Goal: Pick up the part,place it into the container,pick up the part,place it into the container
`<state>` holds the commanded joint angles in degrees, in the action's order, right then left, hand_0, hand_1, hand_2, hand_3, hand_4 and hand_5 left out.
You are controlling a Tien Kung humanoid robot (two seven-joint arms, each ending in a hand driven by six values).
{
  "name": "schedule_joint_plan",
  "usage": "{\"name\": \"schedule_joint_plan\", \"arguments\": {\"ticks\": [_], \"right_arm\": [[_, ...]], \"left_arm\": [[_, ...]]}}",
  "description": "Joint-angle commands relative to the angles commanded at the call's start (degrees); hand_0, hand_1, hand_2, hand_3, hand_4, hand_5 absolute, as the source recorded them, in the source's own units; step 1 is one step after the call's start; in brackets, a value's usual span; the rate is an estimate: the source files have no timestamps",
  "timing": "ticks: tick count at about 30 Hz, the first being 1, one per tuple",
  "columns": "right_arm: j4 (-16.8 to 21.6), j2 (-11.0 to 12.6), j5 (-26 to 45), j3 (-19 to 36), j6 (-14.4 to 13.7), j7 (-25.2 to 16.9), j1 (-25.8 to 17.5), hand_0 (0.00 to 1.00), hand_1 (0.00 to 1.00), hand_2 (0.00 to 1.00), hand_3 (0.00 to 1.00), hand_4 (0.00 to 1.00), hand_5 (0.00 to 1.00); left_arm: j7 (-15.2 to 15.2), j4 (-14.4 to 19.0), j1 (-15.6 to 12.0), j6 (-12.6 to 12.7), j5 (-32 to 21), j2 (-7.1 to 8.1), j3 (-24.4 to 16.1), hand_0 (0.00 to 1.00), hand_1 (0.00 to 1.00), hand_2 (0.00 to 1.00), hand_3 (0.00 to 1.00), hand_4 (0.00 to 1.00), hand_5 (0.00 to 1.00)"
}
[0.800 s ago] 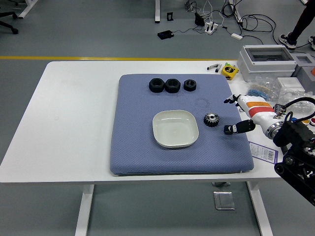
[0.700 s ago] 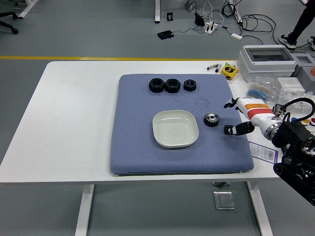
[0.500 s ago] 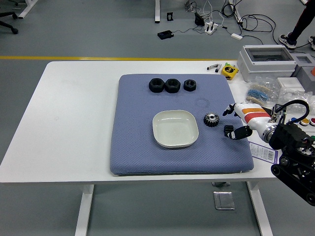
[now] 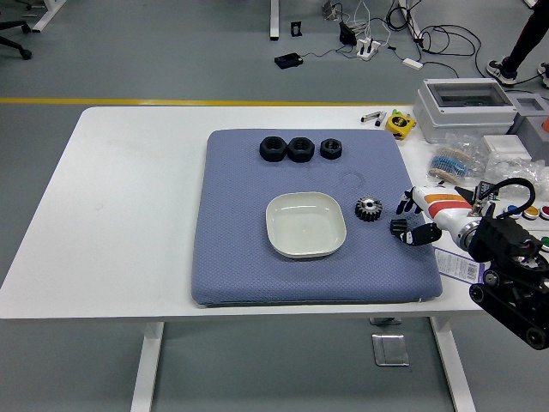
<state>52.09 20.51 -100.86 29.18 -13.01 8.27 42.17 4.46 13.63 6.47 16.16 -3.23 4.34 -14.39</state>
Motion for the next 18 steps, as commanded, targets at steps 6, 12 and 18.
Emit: {"name": "schedule_joint_plan", "arguments": {"ticks": [6, 12, 18], "right_arm": [[-1.1, -0.5, 0.6, -1.1, 0.0, -0.2, 0.2, 0.401, 0.557, 0.586, 0.534, 0.815, 0.344], [-1.6, -0.5, 0.6, -2.2, -1.2, -0.9, 0.1, 0.395, 0.550, 0.583, 0.529, 0.800, 0.353], [-1.9, -0.3, 0.5, -2.5, -2.5, -1.6, 0.2, 0.265, 0.457, 0.523, 0.499, 0.733, 0.345]], "left_arm": [[0.0, 0.0, 0.2, -0.1, -0.1, -0.03, 0.1, 0.620, 0.585, 0.654, 0.596, 0.583, 0.581], [0.2, 0.1, 0.2, -0.1, 0.1, -0.07, -0.1, 0.621, 0.586, 0.655, 0.596, 0.583, 0.580], [0.2, 0.1, 0.2, -0.1, 0.2, -0.05, -0.1, 0.620, 0.588, 0.658, 0.596, 0.583, 0.580]]}}
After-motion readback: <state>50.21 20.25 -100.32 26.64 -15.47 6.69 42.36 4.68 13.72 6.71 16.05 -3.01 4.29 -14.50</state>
